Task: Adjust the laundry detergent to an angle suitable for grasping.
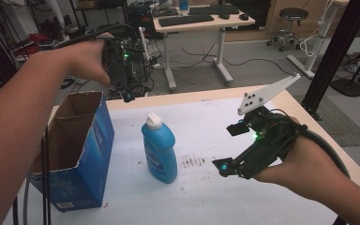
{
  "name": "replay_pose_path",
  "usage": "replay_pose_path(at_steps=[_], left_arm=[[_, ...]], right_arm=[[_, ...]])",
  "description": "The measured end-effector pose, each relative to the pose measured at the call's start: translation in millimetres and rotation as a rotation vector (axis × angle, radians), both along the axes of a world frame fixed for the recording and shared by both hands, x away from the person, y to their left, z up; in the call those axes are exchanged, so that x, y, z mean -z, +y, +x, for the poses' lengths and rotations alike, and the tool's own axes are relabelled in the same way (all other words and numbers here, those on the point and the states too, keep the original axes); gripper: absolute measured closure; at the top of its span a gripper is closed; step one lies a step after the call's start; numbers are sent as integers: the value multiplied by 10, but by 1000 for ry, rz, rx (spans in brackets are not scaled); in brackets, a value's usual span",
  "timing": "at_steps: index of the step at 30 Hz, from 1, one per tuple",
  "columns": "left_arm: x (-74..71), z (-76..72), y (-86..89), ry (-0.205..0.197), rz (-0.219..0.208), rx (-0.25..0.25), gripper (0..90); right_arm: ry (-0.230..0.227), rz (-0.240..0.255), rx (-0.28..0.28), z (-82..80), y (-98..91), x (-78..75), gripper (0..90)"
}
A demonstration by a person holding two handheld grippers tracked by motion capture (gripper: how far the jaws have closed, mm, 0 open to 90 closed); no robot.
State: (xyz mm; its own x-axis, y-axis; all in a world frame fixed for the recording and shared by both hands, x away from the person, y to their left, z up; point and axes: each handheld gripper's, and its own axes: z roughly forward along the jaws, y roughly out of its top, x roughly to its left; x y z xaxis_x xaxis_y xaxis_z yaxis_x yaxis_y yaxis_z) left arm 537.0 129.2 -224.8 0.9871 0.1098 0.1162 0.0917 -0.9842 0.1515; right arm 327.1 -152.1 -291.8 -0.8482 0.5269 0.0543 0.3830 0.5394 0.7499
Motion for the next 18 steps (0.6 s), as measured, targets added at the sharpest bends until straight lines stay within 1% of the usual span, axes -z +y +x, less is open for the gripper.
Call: replay_pose_path(at_steps=[3, 6, 8, 9, 11, 12, 15, 18], left_arm=[[8, 6, -7, 6, -2, 1, 17], [7, -3, -16, 9, 0, 4, 17], [-7, -15, -17, 9, -9, 4, 17], [-19, -22, -16, 10, -16, 2, 17], [-39, -33, -9, 9, -18, 1, 17], [-41, -40, -5, 8, -20, -2, 17], [-47, -59, 9, 13, -6, -6, 17], [-53, -71, 22, 11, -9, -9, 17]], right_arm=[[-25, 26, 28, 6, 82, 63, 13], [-29, 52, 44, 26, 181, 141, 14], [-38, 61, 52, 35, 255, 190, 14], [-42, 59, 51, 39, 293, 212, 14], [-67, 34, 48, 39, 366, 241, 14], [-79, 35, 49, 43, 389, 252, 14], [-92, 46, 70, 66, 444, 300, 14], [-95, 48, 73, 73, 462, 318, 14]])
